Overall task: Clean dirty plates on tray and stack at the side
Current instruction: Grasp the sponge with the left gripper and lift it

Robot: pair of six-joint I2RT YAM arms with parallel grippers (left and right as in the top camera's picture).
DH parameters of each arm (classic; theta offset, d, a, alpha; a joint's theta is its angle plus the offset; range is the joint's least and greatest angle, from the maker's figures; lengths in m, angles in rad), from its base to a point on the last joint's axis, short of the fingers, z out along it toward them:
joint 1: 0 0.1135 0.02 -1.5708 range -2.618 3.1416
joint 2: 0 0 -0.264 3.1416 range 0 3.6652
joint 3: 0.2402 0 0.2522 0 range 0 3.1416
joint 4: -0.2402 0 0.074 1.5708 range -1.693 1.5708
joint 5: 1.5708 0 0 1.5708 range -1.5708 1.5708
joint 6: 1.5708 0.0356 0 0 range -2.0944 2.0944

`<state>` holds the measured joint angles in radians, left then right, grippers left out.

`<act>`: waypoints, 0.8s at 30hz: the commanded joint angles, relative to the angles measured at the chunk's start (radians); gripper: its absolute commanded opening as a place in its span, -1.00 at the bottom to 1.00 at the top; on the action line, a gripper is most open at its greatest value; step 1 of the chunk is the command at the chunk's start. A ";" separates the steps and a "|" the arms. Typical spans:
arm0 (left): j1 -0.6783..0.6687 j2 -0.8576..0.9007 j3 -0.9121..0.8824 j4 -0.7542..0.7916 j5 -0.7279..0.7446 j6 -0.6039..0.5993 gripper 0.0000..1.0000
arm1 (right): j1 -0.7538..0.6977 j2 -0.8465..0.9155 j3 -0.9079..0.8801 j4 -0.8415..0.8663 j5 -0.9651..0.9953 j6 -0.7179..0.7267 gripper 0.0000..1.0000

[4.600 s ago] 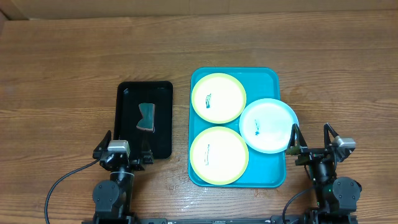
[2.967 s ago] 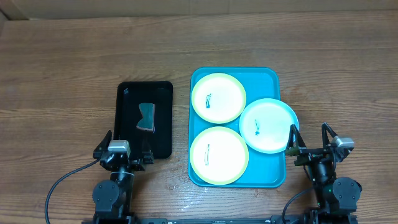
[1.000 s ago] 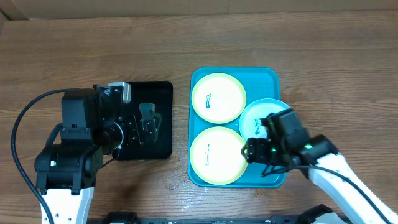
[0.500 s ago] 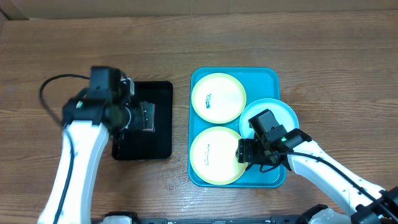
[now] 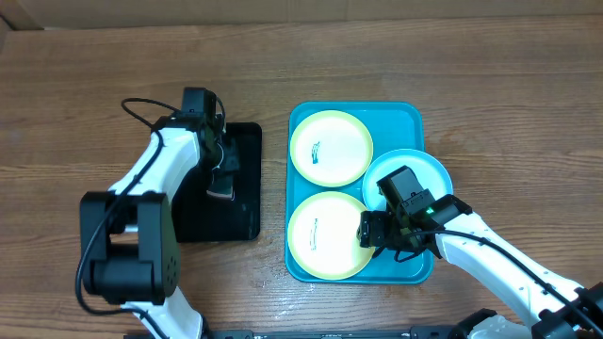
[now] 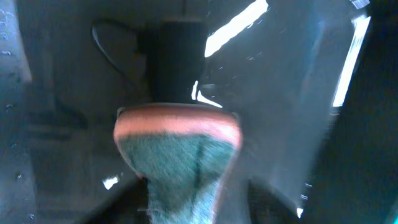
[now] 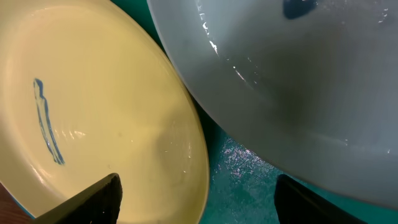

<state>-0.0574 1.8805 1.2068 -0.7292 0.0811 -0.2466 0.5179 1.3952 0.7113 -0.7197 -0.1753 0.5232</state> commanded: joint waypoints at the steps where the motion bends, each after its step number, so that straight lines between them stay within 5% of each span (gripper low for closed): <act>1: -0.003 0.077 0.007 0.006 -0.003 0.023 -0.45 | -0.003 -0.014 0.010 0.001 0.011 0.001 0.61; 2: -0.003 0.086 0.007 0.006 -0.003 0.023 -0.50 | -0.003 -0.014 0.010 0.002 0.011 0.001 0.61; 4: -0.003 0.098 0.007 0.003 -0.003 0.023 -0.92 | -0.003 -0.014 0.010 0.001 0.011 0.001 0.61; 15: -0.004 0.003 0.169 -0.221 0.040 0.023 -0.92 | -0.003 -0.014 0.010 0.000 0.011 0.002 0.61; 24: -0.032 0.024 0.029 -0.094 -0.040 0.030 -0.92 | -0.003 -0.014 0.010 0.012 0.030 0.006 0.73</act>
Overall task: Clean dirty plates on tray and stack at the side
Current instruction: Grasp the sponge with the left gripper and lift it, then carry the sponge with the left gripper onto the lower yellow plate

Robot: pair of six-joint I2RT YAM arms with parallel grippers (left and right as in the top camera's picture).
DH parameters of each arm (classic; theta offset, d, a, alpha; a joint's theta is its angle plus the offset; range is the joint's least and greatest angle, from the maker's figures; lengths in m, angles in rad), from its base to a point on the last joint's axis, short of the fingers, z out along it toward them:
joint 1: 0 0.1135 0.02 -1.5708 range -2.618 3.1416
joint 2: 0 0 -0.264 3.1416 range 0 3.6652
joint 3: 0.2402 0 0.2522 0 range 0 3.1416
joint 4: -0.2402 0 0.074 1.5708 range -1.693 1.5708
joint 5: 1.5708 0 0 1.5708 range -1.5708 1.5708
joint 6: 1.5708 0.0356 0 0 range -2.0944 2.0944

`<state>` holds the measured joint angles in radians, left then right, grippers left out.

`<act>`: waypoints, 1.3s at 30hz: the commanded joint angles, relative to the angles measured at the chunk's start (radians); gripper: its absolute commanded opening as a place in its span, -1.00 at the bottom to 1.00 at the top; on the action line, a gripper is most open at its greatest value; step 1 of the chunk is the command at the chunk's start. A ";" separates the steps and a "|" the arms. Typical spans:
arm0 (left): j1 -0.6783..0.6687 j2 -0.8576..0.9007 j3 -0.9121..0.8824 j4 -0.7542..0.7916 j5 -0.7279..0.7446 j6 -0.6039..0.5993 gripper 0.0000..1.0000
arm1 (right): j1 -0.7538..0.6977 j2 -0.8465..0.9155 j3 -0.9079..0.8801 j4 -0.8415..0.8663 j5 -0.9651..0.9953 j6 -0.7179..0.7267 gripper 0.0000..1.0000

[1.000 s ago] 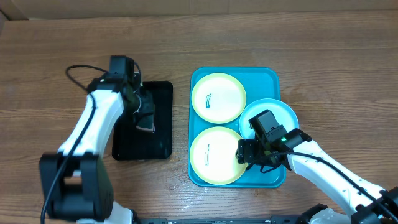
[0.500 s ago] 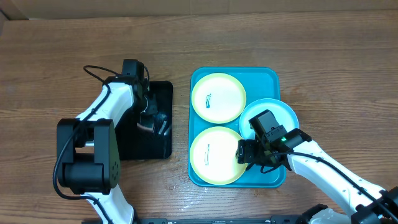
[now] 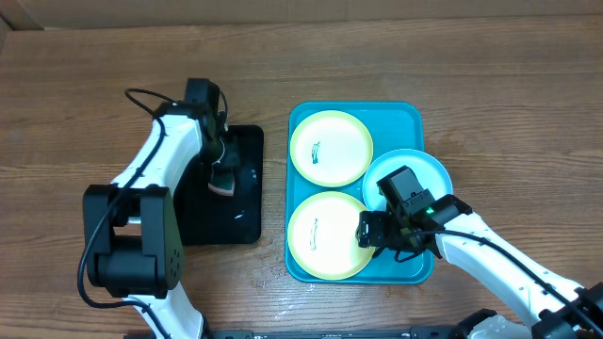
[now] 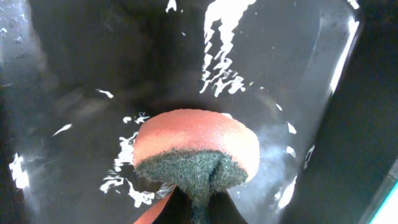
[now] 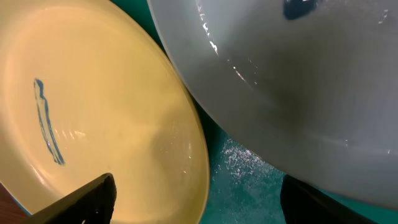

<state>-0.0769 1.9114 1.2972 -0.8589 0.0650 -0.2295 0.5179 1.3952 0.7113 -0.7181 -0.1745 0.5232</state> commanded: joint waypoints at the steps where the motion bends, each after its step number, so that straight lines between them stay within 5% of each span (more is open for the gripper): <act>1: -0.014 -0.007 -0.081 0.062 -0.024 0.012 -0.92 | -0.003 -0.014 0.010 0.013 0.036 0.006 0.74; 9: -0.015 -0.007 -0.095 0.136 -0.093 0.022 -0.92 | -0.003 -0.013 0.010 0.006 0.051 0.032 0.82; 20: -0.016 -0.008 0.362 -0.334 0.093 0.028 -0.92 | 0.001 0.042 0.008 0.062 -0.022 0.079 0.81; 22: -0.017 -0.009 0.424 -0.411 0.127 0.033 -0.91 | 0.006 0.075 0.008 0.087 -0.014 0.079 0.68; 25: -0.022 -0.010 0.446 -0.452 0.198 0.058 -0.91 | 0.006 0.130 0.008 0.121 -0.010 0.079 -0.25; 26: -0.026 -0.010 0.446 -0.458 0.225 0.077 -0.92 | 0.006 0.147 0.008 0.128 -0.010 0.074 -0.36; 32: -0.087 -0.010 0.443 -0.476 0.318 0.107 -0.92 | 0.006 0.172 0.008 0.138 0.043 0.053 -0.72; 39: -0.252 -0.010 0.418 -0.445 0.272 0.018 -0.92 | 0.002 0.172 0.008 0.168 0.128 0.143 -0.75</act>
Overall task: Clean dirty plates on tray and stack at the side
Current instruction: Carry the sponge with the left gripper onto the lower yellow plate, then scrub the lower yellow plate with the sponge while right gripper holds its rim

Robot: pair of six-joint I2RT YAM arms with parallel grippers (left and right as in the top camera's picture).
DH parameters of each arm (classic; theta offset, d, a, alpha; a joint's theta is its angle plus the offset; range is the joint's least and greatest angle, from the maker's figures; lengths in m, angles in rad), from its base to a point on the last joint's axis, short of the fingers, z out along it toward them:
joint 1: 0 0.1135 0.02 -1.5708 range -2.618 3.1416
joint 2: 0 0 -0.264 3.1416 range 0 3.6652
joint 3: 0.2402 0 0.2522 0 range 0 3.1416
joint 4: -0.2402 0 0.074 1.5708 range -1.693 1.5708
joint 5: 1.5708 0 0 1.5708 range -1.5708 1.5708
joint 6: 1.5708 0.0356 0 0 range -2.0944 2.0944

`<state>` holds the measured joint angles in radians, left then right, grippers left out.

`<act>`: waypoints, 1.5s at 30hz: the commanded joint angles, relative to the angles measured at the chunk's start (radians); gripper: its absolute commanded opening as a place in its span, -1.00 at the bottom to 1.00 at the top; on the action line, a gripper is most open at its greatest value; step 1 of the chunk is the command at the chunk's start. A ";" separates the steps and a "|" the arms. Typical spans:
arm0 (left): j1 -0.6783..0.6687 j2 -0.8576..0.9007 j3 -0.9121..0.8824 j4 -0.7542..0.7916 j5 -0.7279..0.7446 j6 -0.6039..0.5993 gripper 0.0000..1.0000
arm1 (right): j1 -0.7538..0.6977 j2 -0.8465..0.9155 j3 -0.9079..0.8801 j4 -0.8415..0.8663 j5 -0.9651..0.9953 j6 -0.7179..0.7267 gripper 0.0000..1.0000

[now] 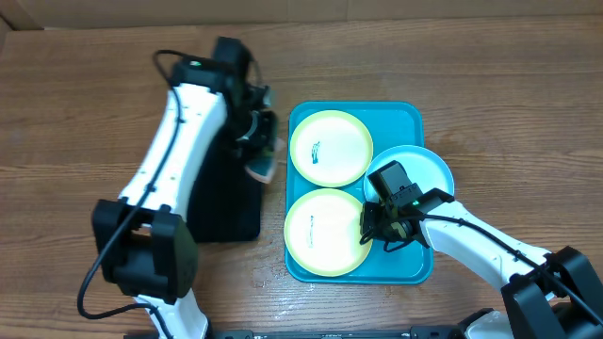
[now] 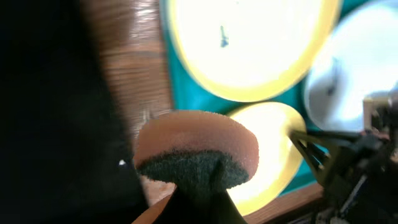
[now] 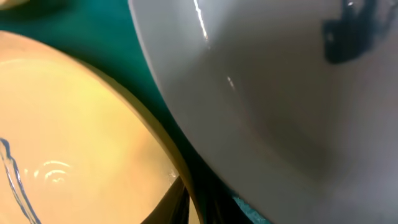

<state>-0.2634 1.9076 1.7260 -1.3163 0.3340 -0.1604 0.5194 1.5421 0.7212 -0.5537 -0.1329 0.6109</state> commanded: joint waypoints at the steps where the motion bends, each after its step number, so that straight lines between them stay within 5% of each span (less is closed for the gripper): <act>1: -0.090 -0.006 -0.023 0.026 -0.028 -0.084 -0.91 | 0.000 0.026 -0.002 0.007 0.096 0.065 -0.75; 11: -0.305 -0.006 -0.358 0.294 -0.061 -0.409 -0.92 | 0.000 0.026 -0.002 -0.018 0.118 0.070 -0.74; 20: -0.360 0.002 -0.533 0.591 -0.027 -0.495 -0.92 | 0.000 0.026 -0.002 -0.023 0.118 0.069 -0.69; 32: -0.347 0.006 -0.521 0.430 -0.311 -0.495 -0.92 | 0.000 0.026 -0.002 -0.039 0.126 0.066 -0.69; 39: -0.356 0.006 -0.518 0.507 -0.323 -0.406 -0.92 | 0.000 0.026 -0.002 -0.030 0.140 0.096 -0.71; 41: -0.344 0.006 -0.509 0.550 -0.322 -0.369 -0.92 | 0.000 0.026 -0.002 -0.014 0.140 0.101 -0.86; 45: -0.332 0.006 -0.476 0.567 -0.149 -0.367 -0.92 | 0.000 0.026 -0.002 -0.030 0.177 0.163 -0.92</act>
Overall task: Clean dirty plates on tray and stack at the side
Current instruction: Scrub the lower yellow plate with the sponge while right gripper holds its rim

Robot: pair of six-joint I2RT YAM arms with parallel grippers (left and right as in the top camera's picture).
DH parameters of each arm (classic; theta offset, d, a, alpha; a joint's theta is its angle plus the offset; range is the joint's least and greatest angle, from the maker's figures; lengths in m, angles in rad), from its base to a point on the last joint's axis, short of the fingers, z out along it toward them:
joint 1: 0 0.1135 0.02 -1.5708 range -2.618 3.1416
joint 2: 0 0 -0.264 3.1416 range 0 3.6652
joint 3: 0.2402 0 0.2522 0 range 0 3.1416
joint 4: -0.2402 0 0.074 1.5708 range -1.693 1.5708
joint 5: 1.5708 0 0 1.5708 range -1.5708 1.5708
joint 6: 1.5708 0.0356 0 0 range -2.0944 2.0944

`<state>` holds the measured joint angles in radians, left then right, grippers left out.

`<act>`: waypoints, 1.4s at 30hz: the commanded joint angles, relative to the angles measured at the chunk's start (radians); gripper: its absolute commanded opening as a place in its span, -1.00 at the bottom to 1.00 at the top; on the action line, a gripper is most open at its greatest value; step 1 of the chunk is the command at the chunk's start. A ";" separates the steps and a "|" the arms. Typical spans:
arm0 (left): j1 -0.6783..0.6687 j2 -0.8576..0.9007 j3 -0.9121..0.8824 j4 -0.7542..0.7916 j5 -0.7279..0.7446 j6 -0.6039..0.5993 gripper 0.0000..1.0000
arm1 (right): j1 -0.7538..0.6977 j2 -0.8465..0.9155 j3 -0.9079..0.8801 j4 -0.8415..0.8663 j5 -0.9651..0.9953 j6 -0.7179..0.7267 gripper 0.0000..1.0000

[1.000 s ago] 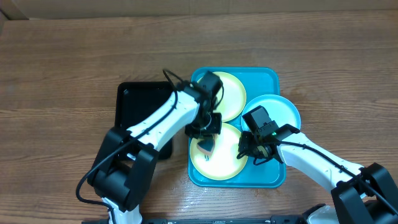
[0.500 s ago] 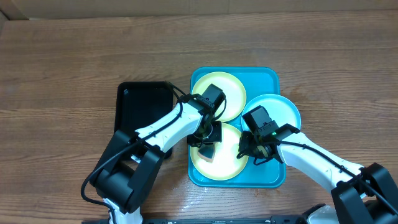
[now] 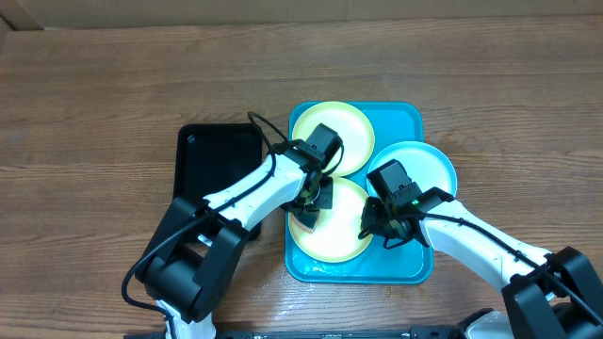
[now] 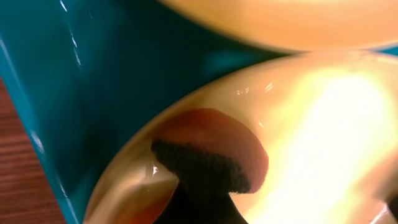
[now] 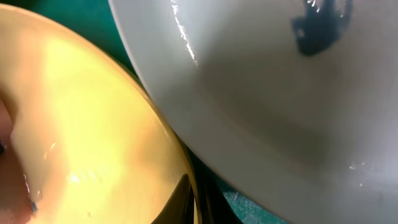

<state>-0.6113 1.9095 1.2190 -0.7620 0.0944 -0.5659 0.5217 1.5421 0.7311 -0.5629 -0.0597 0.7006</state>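
A teal tray (image 3: 415, 122) holds two yellow plates and a white plate (image 3: 424, 165). My left gripper (image 3: 308, 209) is shut on an orange sponge with a dark green scrub face (image 4: 217, 146). The sponge presses on the left part of the near yellow plate (image 3: 339, 235). My right gripper (image 3: 373, 222) is shut on that plate's right rim, its fingers (image 5: 186, 196) pinching the edge beside the white plate (image 5: 280, 93). The far yellow plate (image 3: 330, 137) carries a blue mark, and the white plate shows a blue smear (image 5: 317, 28).
A black tray (image 3: 212, 165) lies left of the teal tray on the wooden table. The white plate overhangs the teal tray's right edge. The left arm crosses from the black tray over the teal tray's left wall (image 4: 93, 81).
My left gripper was at the teal tray's left edge with the sponge in the air. Now the sponge rests on the near yellow plate. My right gripper stays shut on that plate's rim.
At first my left gripper held the sponge over the black tray while my right gripper stood open astride the near yellow plate's rim. Then the sponge was down in the wet black tray. Later my right gripper had shut on the rim, and now the sponge is on that plate.
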 commanded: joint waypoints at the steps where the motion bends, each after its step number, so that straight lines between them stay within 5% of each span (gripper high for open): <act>1: 0.015 0.004 0.031 0.027 0.162 0.026 -0.92 | -0.002 0.026 -0.011 -0.030 0.115 0.090 -0.92; 10: -0.090 0.061 0.006 0.123 0.175 -0.094 -0.92 | -0.002 0.026 -0.011 -0.034 0.115 0.081 -0.92; 16: -0.010 0.063 0.009 0.049 0.046 -0.156 -0.92 | -0.002 0.026 -0.011 -0.037 0.115 0.081 -0.92; 28: 0.053 0.063 0.010 -0.048 -0.239 -0.028 -0.92 | -0.002 0.026 -0.011 -0.045 0.123 0.080 -0.92; 33: 0.013 0.063 0.029 -0.033 -0.144 -0.007 -0.92 | -0.002 0.026 -0.011 -0.045 0.123 0.080 -0.92; 42: -0.044 0.067 0.031 0.095 0.267 0.047 -0.92 | -0.002 0.026 -0.011 -0.051 0.126 0.082 -0.92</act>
<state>-0.6254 1.9446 1.2537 -0.7029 0.1474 -0.5522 0.5262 1.5417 0.7387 -0.5964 -0.0299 0.7589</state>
